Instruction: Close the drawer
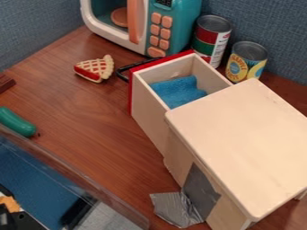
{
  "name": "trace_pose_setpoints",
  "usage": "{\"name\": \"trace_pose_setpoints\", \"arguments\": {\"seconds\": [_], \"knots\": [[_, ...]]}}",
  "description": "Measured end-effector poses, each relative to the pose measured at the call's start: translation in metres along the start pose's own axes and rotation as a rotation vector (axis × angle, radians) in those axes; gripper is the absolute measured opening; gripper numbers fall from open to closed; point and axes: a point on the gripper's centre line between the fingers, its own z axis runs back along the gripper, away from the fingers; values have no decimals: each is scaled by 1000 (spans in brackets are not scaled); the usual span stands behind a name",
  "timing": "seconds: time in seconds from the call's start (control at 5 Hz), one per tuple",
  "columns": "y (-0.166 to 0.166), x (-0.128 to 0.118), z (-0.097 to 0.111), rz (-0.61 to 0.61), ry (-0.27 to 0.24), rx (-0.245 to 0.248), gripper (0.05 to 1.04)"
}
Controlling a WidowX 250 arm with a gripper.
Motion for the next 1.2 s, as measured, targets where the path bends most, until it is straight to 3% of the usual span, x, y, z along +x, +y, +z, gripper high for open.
{"name": "trace_pose_setpoints", "arguments": {"seconds": [0.2, 0.4, 0.6, 0.8, 1.0, 1.2], "knots": [[3, -2, -7, 0, -3, -23, 1000], [28, -6, -14, -63, 84, 5, 1000], [56, 5, -23, -217, 180, 32, 1000], [80, 28, -44, -458, 216, 6, 1000], [93, 62, -82, -677, 234, -17, 1000], [92, 90, -98, -759, 288, -26, 1000]]}}
